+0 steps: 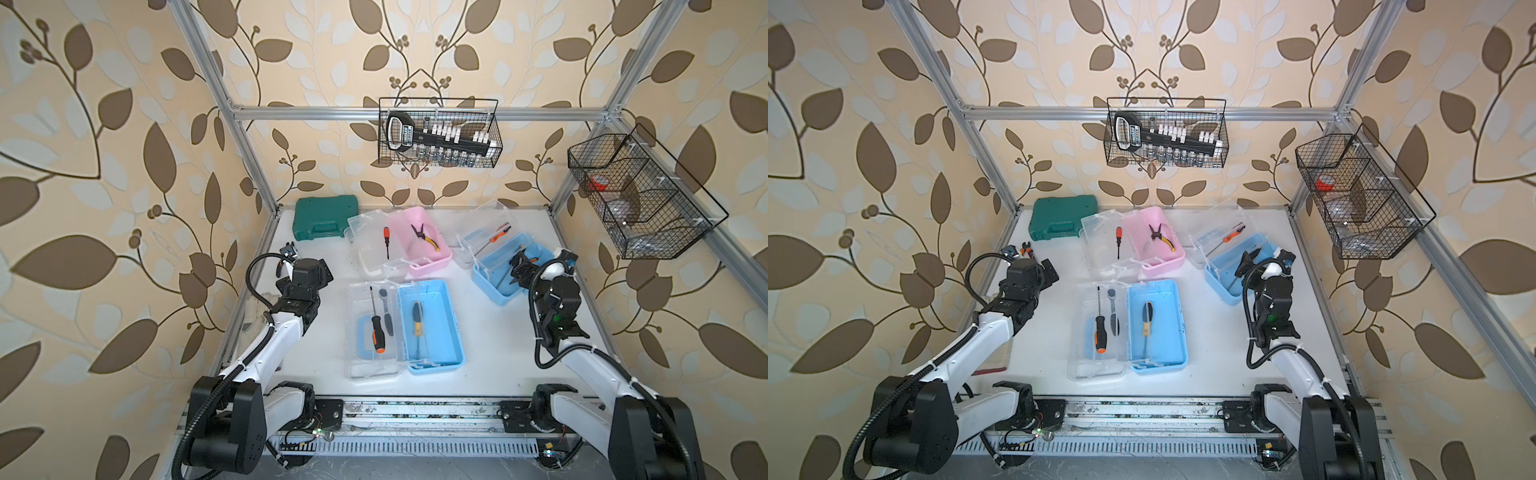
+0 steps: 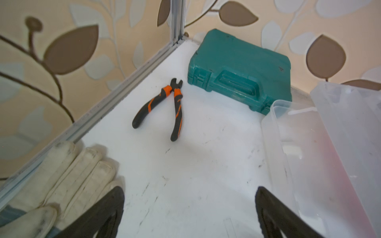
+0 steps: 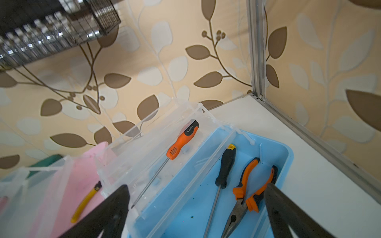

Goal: Close toolboxes
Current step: Close the toolbox lid.

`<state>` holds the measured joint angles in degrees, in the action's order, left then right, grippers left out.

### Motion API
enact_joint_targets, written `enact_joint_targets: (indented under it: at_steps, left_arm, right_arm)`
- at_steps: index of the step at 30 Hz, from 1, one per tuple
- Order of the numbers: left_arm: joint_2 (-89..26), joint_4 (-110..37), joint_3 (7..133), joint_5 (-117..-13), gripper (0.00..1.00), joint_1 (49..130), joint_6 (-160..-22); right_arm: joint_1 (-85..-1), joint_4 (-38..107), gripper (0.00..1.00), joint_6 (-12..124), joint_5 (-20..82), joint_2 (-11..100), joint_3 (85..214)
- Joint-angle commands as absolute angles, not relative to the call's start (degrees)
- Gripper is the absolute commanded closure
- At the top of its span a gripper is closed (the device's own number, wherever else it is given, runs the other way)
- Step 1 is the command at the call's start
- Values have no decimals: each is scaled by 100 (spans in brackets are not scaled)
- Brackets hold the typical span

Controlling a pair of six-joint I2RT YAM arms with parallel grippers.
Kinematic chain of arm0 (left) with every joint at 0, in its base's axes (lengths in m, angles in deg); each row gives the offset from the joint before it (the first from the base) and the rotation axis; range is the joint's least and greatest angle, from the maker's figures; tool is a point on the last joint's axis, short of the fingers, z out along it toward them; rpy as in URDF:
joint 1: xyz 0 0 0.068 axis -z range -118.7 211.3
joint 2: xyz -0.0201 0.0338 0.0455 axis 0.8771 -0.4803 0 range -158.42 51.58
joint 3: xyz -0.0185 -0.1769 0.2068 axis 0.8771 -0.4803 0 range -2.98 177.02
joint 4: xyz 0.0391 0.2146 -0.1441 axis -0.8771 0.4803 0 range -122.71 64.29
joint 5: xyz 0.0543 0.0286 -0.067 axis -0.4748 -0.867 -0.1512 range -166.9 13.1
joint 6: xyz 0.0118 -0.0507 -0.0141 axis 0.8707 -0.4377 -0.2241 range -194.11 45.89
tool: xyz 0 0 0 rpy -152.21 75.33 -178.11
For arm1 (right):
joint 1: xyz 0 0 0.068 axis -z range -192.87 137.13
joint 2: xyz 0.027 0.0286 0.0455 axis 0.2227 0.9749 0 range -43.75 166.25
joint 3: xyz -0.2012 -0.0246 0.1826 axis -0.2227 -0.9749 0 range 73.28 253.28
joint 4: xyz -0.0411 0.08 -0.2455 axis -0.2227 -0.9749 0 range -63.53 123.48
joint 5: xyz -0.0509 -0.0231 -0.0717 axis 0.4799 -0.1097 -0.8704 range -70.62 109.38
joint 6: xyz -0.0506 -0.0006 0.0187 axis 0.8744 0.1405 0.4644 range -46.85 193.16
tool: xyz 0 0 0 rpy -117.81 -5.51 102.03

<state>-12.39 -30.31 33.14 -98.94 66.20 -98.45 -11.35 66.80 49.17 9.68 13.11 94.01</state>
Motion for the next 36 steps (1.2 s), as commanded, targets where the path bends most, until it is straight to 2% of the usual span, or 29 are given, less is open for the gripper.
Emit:
enact_joint_targets:
  at_steps: [1,6,9,12,15,20,24,36]
  left_arm:
    - [-911,-1631,3667,-9086,1,6648,-10655]
    - [-420,-833,3693,-8328,1,6683,-11226]
    - [-206,-283,3784,-8219,1,6757,-11285]
    - [-99,173,3815,-8188,1,6847,-11292]
    - [-97,498,3839,-8108,1,6941,-11313]
    - [-147,711,3759,-8098,1,7039,-11447]
    - [-116,651,3648,-7926,1,7044,-11530]
    - [-202,603,3301,-7759,1,7362,-11872]
  right_arm:
    - [-1149,5759,1,3826,1312,940,9442]
    - [-1204,4474,1,3791,2133,929,9955]
    - [-1377,3474,10,4021,2400,1232,10463]
    - [-1902,2791,17,4282,2303,1426,10782]
    - [-2659,2390,18,4375,1984,1502,10989]
    - [-3683,2147,17,4311,1770,1779,11155]
    - [-4060,2142,16,4236,1810,2115,11139]
    - [-4275,2483,13,4191,2103,2795,11035]
